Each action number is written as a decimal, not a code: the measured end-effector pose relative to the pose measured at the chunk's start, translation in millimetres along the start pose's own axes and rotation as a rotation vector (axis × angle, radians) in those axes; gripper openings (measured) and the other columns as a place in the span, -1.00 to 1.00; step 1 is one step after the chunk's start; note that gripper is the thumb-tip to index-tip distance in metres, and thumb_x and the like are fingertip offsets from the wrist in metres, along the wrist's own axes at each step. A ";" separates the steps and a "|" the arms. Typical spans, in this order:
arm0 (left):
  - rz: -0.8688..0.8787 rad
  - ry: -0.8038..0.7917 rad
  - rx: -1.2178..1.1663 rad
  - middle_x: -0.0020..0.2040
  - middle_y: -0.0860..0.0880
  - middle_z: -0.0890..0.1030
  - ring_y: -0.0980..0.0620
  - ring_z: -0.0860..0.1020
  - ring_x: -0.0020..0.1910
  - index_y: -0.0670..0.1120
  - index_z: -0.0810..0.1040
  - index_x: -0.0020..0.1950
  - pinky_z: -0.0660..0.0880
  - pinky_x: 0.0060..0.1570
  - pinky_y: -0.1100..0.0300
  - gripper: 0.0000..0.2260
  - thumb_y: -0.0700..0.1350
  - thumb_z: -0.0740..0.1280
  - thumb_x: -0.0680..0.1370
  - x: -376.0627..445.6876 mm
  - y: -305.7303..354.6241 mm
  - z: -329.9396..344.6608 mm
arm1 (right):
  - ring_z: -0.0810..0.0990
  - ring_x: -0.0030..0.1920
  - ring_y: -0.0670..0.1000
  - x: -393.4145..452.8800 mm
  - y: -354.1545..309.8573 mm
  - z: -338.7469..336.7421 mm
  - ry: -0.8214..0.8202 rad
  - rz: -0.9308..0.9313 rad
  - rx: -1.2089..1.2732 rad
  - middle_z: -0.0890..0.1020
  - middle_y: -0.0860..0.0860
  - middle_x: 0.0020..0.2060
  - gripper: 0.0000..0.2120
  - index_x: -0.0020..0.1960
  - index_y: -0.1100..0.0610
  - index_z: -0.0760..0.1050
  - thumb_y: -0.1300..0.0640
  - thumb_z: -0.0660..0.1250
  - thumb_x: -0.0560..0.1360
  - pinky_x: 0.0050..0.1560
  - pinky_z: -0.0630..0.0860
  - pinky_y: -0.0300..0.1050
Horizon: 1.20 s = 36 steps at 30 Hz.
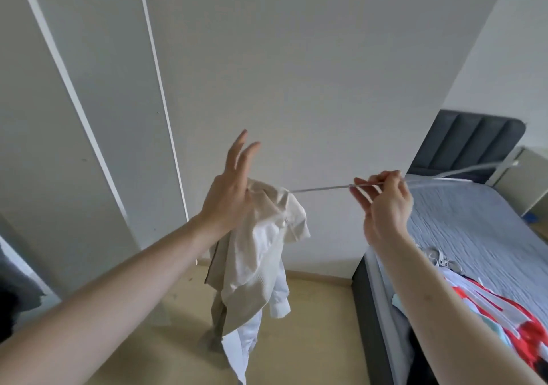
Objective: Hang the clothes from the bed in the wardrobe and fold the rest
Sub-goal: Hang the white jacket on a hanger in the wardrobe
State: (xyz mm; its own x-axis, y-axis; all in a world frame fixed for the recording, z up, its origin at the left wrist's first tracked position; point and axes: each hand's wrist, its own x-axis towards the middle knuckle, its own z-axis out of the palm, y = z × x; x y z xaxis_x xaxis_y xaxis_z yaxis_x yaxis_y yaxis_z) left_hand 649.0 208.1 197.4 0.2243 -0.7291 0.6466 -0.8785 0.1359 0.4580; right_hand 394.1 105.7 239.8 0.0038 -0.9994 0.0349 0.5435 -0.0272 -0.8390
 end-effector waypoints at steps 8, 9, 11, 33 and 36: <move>-0.311 -0.049 -0.096 -0.23 0.19 0.67 0.25 0.58 -0.29 0.10 0.50 -0.06 0.47 -0.25 0.26 -0.70 -0.23 0.44 0.35 36.4 23.7 -2.8 | 0.50 -0.38 -0.19 -15.9 46.0 -35.6 -0.192 0.151 -0.762 0.58 -0.04 -0.11 -0.61 0.31 0.02 0.49 -0.05 0.48 0.55 -0.37 0.42 -0.30; -0.298 -0.055 -0.126 -0.26 0.19 0.67 0.24 0.59 -0.27 0.08 0.52 -0.11 0.49 -0.24 0.27 -0.73 -0.23 0.44 0.32 42.1 35.8 2.6 | 0.59 -0.22 -0.22 -23.1 55.9 -36.0 -0.284 0.142 -0.821 0.60 -0.07 0.02 -0.40 0.38 -0.03 0.43 -0.10 0.58 0.43 -0.25 0.45 -0.31; -0.273 -0.056 -0.195 -0.28 0.16 0.66 0.24 0.60 -0.26 0.04 0.54 -0.16 0.49 -0.26 0.31 -0.77 -0.23 0.45 0.30 52.2 61.2 16.1 | 0.59 0.11 -0.18 -35.0 69.5 -31.0 -0.399 0.137 -0.830 0.55 -0.17 0.21 -0.07 0.48 -0.10 0.35 -0.20 0.68 0.22 -0.09 0.44 -0.36; -1.179 -0.343 -0.327 0.30 0.02 0.49 -0.03 0.53 0.22 0.07 0.37 0.41 0.53 0.06 0.15 -0.42 0.07 0.53 0.46 -242.6 88.5 205.4 | 0.15 -0.57 -0.12 35.3 17.5 -91.5 -0.099 0.389 -0.575 0.22 -0.08 -0.54 -0.73 -0.34 0.07 0.28 0.36 0.02 0.43 -0.56 0.08 -0.26; -1.198 -0.275 -0.395 0.28 -0.06 0.60 -0.08 0.56 0.24 -0.05 0.55 0.38 0.49 0.12 0.16 -0.59 0.00 0.48 0.57 -221.6 78.3 230.8 | 0.15 -0.55 -0.11 40.3 -0.7 -106.9 -0.125 0.407 -0.535 0.22 -0.08 -0.53 -0.74 -0.31 0.05 0.27 0.35 0.02 0.44 -0.51 0.06 -0.25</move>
State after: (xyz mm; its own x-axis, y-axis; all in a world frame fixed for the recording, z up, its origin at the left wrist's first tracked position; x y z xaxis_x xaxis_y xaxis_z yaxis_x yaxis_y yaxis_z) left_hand 433.1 225.5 -50.8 0.6461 -0.6408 -0.4147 0.0027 -0.5414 0.8408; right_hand 304.2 63.1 183.8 0.2345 -0.9232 -0.3045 -0.0110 0.3107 -0.9504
